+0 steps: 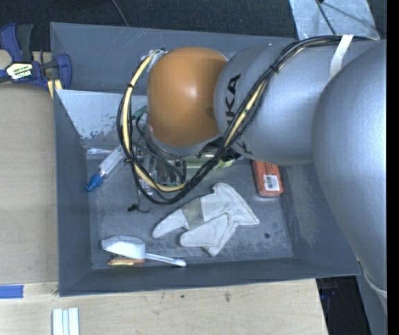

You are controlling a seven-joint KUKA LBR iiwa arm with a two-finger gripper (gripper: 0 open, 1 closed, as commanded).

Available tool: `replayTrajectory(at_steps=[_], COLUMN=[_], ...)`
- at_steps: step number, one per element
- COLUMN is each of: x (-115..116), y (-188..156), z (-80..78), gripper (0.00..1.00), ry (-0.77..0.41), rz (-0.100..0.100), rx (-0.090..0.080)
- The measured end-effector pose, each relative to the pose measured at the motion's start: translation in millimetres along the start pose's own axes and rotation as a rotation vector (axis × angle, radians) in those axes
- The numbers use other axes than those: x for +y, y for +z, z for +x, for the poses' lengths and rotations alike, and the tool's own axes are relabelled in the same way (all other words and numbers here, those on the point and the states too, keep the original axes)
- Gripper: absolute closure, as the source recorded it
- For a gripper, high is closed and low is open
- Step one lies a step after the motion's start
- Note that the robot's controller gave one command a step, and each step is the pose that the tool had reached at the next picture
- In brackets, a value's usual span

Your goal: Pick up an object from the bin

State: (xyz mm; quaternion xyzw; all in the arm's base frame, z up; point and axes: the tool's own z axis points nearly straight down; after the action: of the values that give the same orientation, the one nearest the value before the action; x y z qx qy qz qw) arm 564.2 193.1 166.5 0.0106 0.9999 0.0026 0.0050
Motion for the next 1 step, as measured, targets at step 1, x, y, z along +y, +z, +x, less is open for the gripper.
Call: replayTrajectory(at_steps=[1], x=[-23.4], y=[14.6], z=[13.9], gripper=[0.0], ry=[0.011], rz=[0.01], rx=[0.022])
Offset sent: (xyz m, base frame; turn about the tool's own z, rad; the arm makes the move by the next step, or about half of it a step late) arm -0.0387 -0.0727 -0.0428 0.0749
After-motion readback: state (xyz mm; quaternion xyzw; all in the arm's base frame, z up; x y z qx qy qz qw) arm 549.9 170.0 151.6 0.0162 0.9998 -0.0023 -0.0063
